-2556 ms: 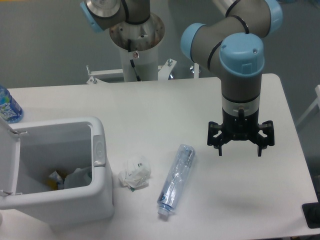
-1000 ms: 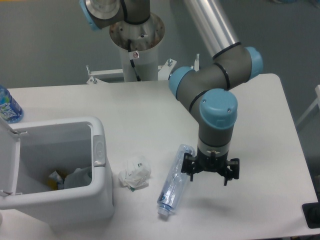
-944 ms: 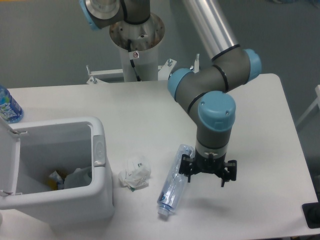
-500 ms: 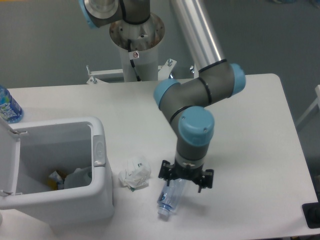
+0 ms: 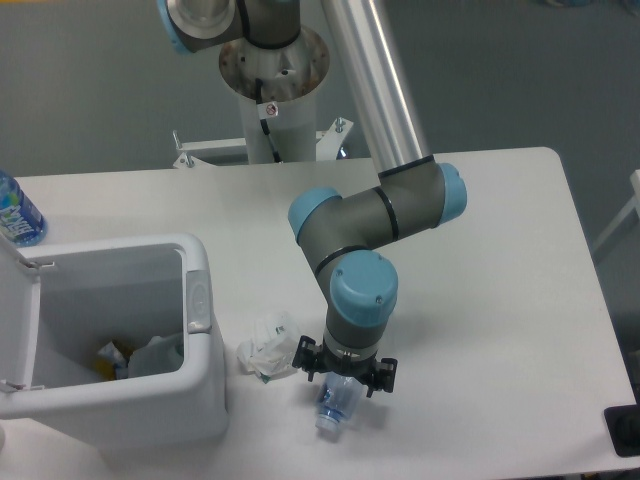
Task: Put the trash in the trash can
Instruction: 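Lower the gripper and close it around the bottle's cap end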
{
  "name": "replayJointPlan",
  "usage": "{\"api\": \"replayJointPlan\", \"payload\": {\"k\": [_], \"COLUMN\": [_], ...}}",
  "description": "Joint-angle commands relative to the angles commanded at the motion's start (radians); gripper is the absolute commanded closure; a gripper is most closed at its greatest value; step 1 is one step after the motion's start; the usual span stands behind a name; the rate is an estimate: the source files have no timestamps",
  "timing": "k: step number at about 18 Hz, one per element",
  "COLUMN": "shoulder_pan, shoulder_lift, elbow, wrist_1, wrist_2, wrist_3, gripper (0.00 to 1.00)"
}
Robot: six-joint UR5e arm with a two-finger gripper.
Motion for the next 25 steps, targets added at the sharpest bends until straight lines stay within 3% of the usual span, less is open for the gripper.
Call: {"api": "replayJointPlan", "payload": {"k": [9,15,25], "shoulder_pan": [-0.002,-0.002,0.002], "shoulder_lift": [-0.022,-0.022,0.000], "elbow": [-0.002,0.000,0.023], "wrist_1": [0.028,0.028,0.028], "wrist_2": [0.003,0.005,0.003], "wrist_3": [-0.003,0.003,0.008], "gripper": [0.00,0.37,0.37]}}
